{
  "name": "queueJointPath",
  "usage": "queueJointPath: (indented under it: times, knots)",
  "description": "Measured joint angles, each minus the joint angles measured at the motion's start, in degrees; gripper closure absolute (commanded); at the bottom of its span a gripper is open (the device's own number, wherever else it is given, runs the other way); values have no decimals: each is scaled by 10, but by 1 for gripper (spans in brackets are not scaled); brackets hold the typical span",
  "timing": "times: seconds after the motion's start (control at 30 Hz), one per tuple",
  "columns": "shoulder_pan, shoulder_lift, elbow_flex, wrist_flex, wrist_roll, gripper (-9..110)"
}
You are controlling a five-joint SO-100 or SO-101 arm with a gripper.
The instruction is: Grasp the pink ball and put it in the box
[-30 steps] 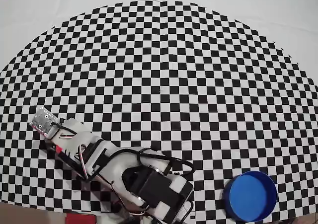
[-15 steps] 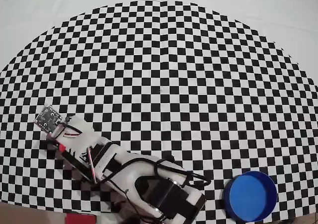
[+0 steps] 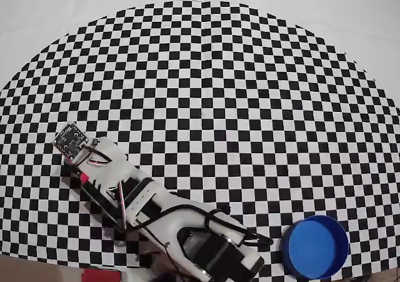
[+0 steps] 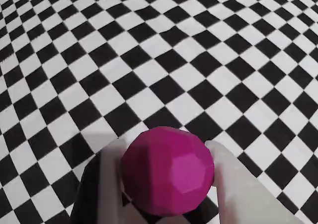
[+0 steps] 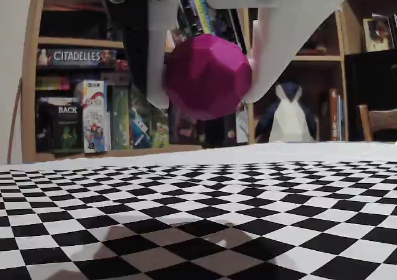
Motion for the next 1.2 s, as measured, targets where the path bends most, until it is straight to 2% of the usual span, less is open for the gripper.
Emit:
queueJointPath:
  times: [0.37,0.73,1.2]
  knots:
    - [90,4,1,0,0,101]
    - [233,37,6,0,0,101]
    - [330,64,9,3,0,101]
